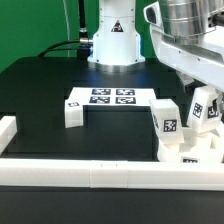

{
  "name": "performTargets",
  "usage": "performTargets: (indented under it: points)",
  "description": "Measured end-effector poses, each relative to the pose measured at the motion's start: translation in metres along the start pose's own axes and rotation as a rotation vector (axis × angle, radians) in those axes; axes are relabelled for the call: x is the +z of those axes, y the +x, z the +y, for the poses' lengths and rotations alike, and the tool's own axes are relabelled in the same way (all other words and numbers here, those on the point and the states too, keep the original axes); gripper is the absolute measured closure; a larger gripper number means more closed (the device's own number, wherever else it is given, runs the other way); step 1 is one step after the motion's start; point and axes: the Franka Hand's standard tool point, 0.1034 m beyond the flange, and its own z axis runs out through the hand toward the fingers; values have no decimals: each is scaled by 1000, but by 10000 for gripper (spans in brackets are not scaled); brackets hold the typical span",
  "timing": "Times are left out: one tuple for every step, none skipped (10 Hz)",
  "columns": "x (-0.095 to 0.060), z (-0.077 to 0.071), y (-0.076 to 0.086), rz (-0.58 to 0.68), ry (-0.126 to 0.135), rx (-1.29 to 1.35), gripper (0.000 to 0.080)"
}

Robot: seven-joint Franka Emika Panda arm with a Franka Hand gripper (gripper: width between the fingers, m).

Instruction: Assemble stool

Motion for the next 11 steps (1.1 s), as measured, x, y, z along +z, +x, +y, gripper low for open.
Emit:
performTargets:
  points:
    - [0,0,0,-1,0,-16,190]
    - [0,0,0,-1,0,-27,156]
    - [0,0,-1,-1,0,-34,151]
    - [0,0,-1,-1,1,-48,151]
    - [-1,-1,-1,-1,2,-65,151]
    - [-2,-1,-1,0,4,-82,151]
    - [-8,-3,-1,-1,13,-117,151]
    - [-15,-3,-3,-4,13,-169,151]
    - [-22,-5,-8,-9,5,-237,151]
    - [-26,-6,-12,-15,-1,-282,151]
    - [-24,-7,-12,-14,3,-281,151]
